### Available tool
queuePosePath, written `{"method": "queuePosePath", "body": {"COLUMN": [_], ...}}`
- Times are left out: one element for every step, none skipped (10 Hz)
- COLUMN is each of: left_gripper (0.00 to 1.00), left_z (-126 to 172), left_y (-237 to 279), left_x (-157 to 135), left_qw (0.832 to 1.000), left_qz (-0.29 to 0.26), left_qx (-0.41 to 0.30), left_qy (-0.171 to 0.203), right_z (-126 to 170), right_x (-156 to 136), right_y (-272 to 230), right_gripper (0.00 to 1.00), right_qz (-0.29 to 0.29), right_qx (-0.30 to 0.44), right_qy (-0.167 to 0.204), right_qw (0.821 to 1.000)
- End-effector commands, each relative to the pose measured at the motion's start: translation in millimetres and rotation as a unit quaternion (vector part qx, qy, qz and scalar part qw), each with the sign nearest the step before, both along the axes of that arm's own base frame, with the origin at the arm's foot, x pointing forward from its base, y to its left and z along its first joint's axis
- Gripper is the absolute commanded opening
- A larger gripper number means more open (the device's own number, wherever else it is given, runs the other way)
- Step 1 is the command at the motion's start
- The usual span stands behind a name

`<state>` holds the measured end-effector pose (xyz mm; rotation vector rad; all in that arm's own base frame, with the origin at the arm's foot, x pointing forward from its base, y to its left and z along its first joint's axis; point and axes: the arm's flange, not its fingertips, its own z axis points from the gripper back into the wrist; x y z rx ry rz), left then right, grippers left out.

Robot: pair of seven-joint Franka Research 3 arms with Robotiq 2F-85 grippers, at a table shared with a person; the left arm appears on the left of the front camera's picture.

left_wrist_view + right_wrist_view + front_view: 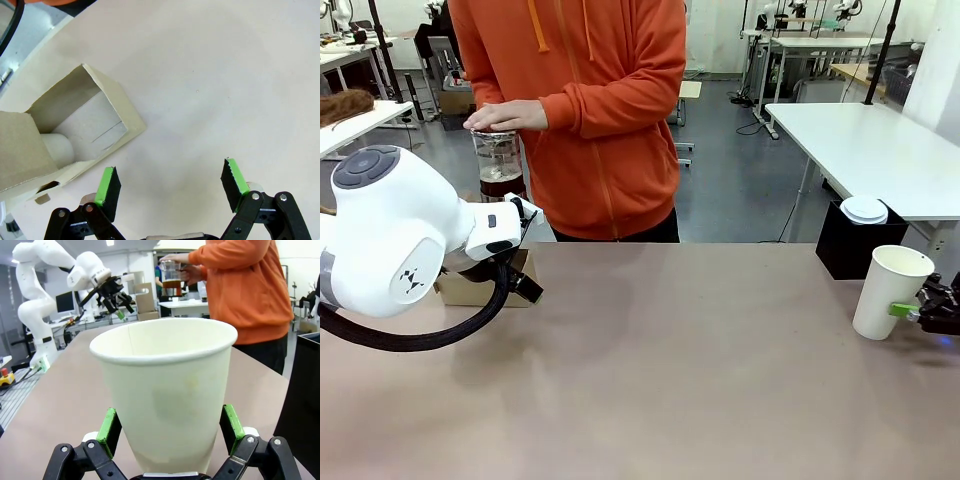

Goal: Pour a drink into a cup and package it in a carrier.
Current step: Pick up the 600 ml Paper Cup and place it in the middle top area of the table.

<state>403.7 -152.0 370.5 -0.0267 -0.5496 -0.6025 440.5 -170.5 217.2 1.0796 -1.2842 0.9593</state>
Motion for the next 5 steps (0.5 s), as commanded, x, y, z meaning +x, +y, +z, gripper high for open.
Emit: {"method": "queuePosePath", "body": {"left_gripper": [1.00,1.00,1.00,1.00,1.00], "left_z": [0.1,0.1,0.1,0.1,0.1], "left_y": [0.4,0.4,0.4,0.4,0.4], "left_x": [-0.1,-0.1,-0.1,-0.1,-0.1], "left_qw": [1.000,1.000,1.000,1.000,1.000], "left_qz": [0.000,0.000,0.000,0.000,0.000], "left_qx": [-0.001,-0.001,-0.001,-0.001,-0.001], "left_qy": [0.000,0.000,0.000,0.000,0.000], "right_z": [3.2,4.5,4.9,5.4,5.6], "right_x": [1.5,3.2,4.1,5.0,7.0], "right_y": [11.3,14.7,15.9,15.4,13.5], "right_gripper": [1.00,1.00,1.00,0.80,0.84], "right_qz": [0.000,0.000,0.000,0.003,0.020], "right_qx": [0.000,0.004,0.006,0.005,0.012], "right_qy": [-0.001,-0.002,-0.001,0.007,0.029], "right_qw": [1.000,1.000,1.000,1.000,0.999]}}
